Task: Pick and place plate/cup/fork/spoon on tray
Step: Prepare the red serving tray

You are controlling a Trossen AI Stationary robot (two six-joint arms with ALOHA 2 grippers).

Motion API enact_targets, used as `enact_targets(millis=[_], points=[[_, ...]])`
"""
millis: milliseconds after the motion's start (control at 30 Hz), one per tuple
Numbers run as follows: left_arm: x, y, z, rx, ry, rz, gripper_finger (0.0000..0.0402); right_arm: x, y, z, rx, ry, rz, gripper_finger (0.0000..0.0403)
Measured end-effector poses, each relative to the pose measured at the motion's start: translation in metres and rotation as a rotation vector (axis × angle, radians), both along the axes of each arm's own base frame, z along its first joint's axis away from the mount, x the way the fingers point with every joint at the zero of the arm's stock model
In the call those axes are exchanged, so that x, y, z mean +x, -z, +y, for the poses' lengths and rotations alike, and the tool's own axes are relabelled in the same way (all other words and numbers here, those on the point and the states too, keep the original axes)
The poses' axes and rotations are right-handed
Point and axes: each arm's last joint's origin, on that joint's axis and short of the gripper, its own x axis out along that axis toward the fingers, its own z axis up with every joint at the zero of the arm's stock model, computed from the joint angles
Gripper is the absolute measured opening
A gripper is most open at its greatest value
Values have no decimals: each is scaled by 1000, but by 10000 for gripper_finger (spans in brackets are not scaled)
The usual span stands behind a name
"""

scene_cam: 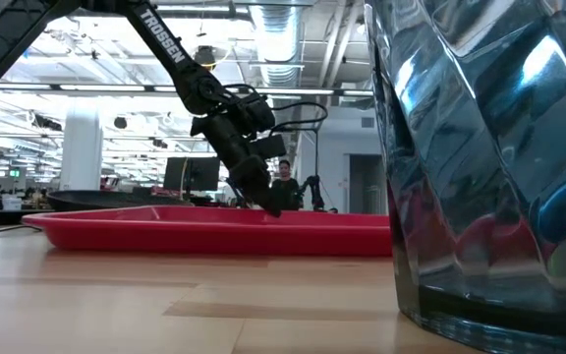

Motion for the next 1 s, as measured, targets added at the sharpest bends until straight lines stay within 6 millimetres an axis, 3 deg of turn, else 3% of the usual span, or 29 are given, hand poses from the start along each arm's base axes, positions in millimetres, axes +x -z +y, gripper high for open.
enact_targets(millis=[467,1000], points=[[9,1,-16,-30,32,0,32,0,0,0,0,0,0,38],[12,1,-16,2,-40,-4,32,0,0,0,0,0,0,38]])
